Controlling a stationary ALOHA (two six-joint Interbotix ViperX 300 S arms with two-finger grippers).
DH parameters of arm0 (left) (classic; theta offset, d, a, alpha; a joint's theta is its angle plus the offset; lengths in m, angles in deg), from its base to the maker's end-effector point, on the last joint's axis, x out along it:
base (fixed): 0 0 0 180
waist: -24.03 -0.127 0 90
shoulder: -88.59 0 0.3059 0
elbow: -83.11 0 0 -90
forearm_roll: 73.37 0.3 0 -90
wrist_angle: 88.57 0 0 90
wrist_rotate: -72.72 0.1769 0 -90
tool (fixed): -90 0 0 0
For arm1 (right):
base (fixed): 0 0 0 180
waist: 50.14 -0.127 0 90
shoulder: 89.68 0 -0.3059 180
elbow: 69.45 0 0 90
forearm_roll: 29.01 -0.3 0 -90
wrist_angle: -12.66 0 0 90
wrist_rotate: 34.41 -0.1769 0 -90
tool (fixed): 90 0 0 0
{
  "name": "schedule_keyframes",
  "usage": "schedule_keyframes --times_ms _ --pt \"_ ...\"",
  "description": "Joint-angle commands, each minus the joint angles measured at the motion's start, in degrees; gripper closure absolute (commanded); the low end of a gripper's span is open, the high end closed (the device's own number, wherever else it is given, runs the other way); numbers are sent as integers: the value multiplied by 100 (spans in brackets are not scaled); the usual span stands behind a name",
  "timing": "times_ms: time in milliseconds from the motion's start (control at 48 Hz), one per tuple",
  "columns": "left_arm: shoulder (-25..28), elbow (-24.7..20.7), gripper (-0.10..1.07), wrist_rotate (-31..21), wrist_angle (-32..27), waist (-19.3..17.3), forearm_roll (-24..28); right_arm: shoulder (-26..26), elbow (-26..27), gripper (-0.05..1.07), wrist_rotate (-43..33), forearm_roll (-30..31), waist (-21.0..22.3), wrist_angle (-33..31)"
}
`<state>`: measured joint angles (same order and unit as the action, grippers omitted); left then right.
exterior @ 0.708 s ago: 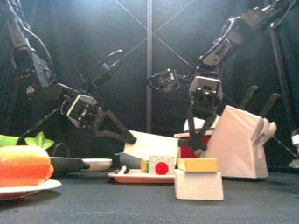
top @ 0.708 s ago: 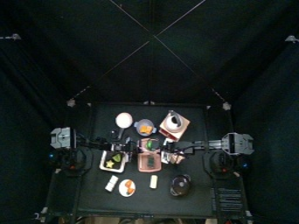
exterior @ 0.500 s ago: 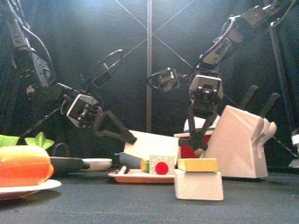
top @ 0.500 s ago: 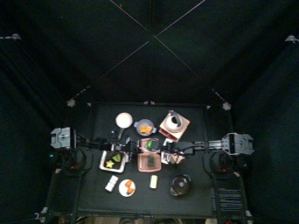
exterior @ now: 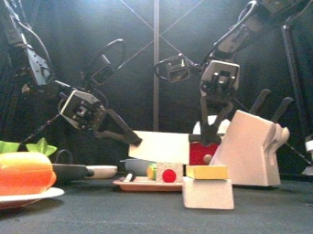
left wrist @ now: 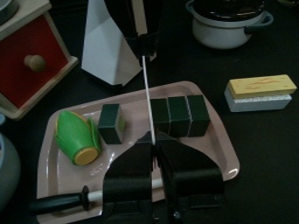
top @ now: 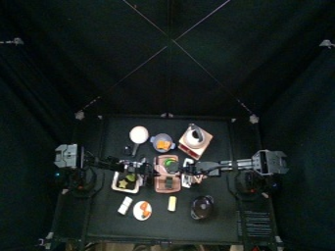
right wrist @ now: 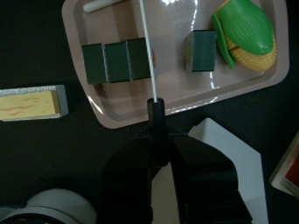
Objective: Cut sushi roll
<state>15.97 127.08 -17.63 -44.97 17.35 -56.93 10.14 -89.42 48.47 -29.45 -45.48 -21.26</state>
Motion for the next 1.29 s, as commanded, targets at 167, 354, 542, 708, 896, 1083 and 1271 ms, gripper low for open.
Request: schedule_keyframes --times_ms 167,354,542,708,896,1083,1271 --pt "-114 -97 60 0 44 176 -105 -237 220 68 -9 26 9 79" --pt "-229 -88 60 18 44 176 -141 -334 255 68 -9 70 9 79" --pt "-352 -88 60 35 44 176 -132 -439 246 68 -9 123 9 123" --pt "-334 -35 60 44 44 299 -88 -439 202 68 -9 88 -18 176" --pt "-176 44 60 9 44 510 -202 -352 149 68 -18 18 -97 211" --pt "-97 53 60 53 44 633 -483 -290 123 68 -18 -26 -114 246" --pt "-35 35 60 53 44 624 -519 -220 79 68 -18 -35 -105 272"
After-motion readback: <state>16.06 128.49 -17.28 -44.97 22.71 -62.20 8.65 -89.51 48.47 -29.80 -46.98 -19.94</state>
